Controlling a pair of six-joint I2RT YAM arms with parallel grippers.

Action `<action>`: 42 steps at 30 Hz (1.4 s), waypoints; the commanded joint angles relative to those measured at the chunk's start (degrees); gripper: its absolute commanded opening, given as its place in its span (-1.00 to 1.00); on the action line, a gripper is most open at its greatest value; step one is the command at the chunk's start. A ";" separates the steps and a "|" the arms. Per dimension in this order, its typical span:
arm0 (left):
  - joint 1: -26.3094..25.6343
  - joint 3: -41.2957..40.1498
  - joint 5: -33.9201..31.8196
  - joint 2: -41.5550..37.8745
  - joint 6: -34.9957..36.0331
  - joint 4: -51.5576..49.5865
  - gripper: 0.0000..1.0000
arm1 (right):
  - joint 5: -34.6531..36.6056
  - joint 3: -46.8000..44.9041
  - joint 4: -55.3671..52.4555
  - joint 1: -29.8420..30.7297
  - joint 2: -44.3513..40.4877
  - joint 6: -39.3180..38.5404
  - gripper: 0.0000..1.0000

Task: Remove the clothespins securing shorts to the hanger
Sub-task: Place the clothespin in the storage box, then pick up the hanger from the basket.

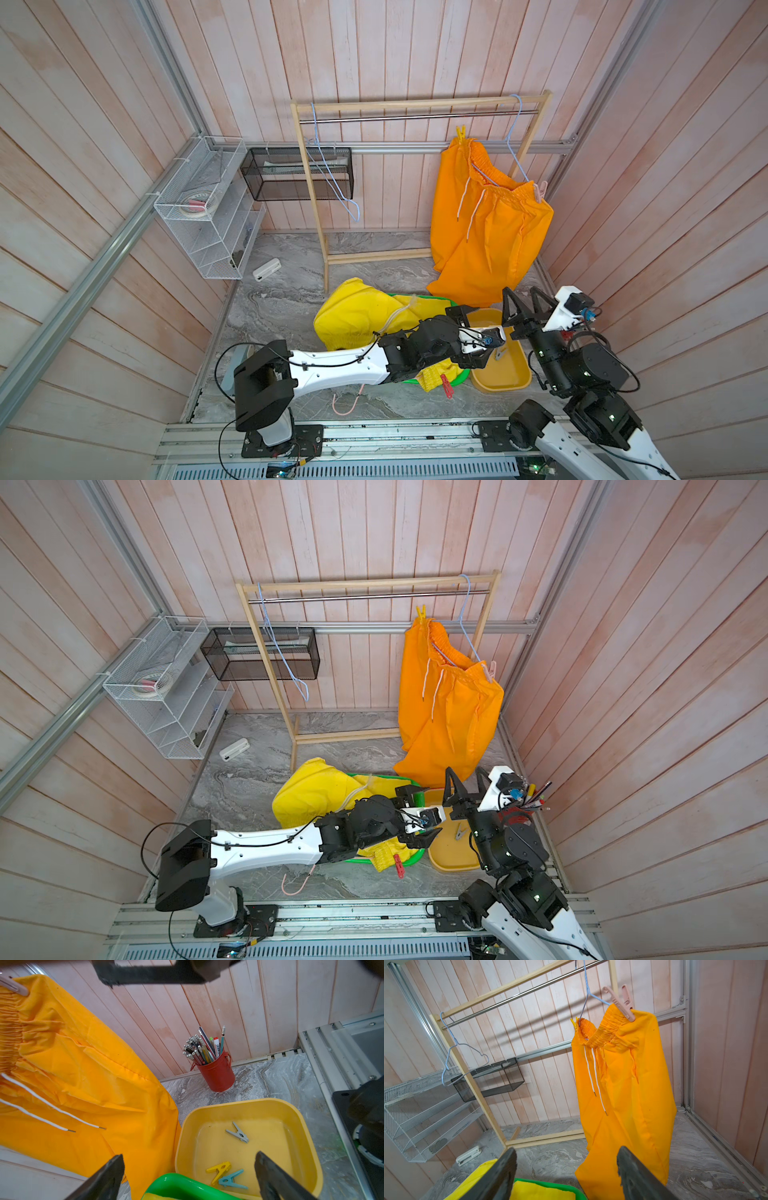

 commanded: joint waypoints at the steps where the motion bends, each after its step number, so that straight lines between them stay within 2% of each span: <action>1: -0.32 -2.80 -5.01 -4.55 -5.61 1.07 1.00 | -4.34 0.52 -2.70 -0.12 1.65 0.86 0.56; 5: -0.32 -6.02 -8.96 -10.51 -10.17 1.85 1.00 | -6.35 -0.82 -1.77 -0.05 2.33 1.71 0.57; 11: -0.15 -11.22 -26.12 -20.40 -11.97 1.55 1.00 | -12.54 -1.80 -1.75 -0.09 6.21 4.44 0.56; 13: 0.77 -13.93 -29.30 -24.35 -12.28 0.92 1.00 | -13.78 -3.19 -0.98 -0.11 6.53 5.36 0.56; 15: 2.95 -16.24 -30.43 -29.27 -16.50 -1.56 1.00 | -15.15 -5.08 0.10 -0.05 6.52 6.46 0.56; 18: 8.36 -19.37 -28.97 -36.92 -26.98 -7.02 1.00 | -19.05 -6.71 1.74 -0.08 8.13 7.90 0.53; 20: 11.79 -21.81 -27.66 -41.94 -31.47 -8.65 0.99 | -23.69 -7.36 3.18 -0.03 10.54 8.56 0.49; 23: 16.09 -23.86 -26.78 -47.25 -36.22 -12.01 1.00 | -30.18 -7.89 5.88 0.59 14.09 9.29 0.26; 25: 19.83 -23.29 -25.88 -48.69 -38.90 -16.13 1.00 | -31.99 -9.51 9.18 2.66 14.90 9.71 0.23; 29: 26.53 -19.60 -20.32 -46.94 -44.70 -25.36 1.00 | -32.00 -8.77 10.86 11.38 20.69 4.99 0.23; 32: 31.73 -17.40 -13.02 -44.16 -48.35 -29.06 1.00 | -28.58 -5.52 9.38 21.79 27.36 -2.08 0.23; 35: 33.13 -16.55 -10.37 -42.45 -49.41 -29.89 1.00 | -27.01 -2.76 7.02 29.84 33.47 -9.89 0.23; 37: 33.67 -16.28 -10.00 -41.86 -50.42 -30.45 1.00 | -26.70 -1.32 5.78 32.21 37.44 -12.64 0.23; 42: 35.71 -16.27 -7.28 -41.33 -52.53 -31.51 1.00 | -27.73 -0.47 7.34 32.50 43.20 -16.49 0.11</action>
